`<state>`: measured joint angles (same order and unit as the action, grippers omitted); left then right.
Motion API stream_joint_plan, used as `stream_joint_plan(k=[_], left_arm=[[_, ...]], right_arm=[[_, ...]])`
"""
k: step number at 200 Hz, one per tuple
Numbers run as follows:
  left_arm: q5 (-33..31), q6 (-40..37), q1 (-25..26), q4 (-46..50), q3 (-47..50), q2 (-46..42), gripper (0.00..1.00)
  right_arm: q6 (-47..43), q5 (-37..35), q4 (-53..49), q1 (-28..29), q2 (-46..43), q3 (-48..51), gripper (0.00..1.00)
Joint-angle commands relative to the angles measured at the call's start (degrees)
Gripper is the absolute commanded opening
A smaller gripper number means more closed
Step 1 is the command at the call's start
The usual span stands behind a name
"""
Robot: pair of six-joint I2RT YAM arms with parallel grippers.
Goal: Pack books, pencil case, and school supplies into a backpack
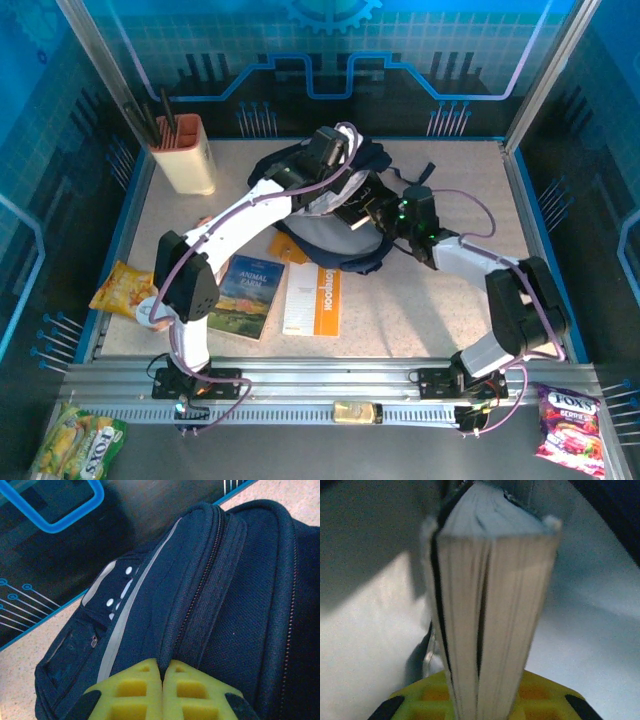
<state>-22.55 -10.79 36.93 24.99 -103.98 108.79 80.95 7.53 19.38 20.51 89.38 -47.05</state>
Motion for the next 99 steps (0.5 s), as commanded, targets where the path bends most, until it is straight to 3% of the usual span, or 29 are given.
stream_joint_plan(k=[1, 66, 99], left_arm=[[1.85, 2.78, 0.10, -8.64, -0.11, -5.44, 0.00], [3.79, 5.07, 0.10, -8.56, 0.67, -5.97, 0.00], [3.77, 5.10, -0.03, -8.14, 0.74, -5.81, 0.00]], right_arm=[[2.90, -7.60, 6.48, 3.20, 3.29, -6.08, 0.05], [7.78, -13.00, 6.74, 7.51, 16.73, -14.67, 0.13], [6.71, -0.87, 10.86, 7.14, 25.07, -21.44, 0.28]])
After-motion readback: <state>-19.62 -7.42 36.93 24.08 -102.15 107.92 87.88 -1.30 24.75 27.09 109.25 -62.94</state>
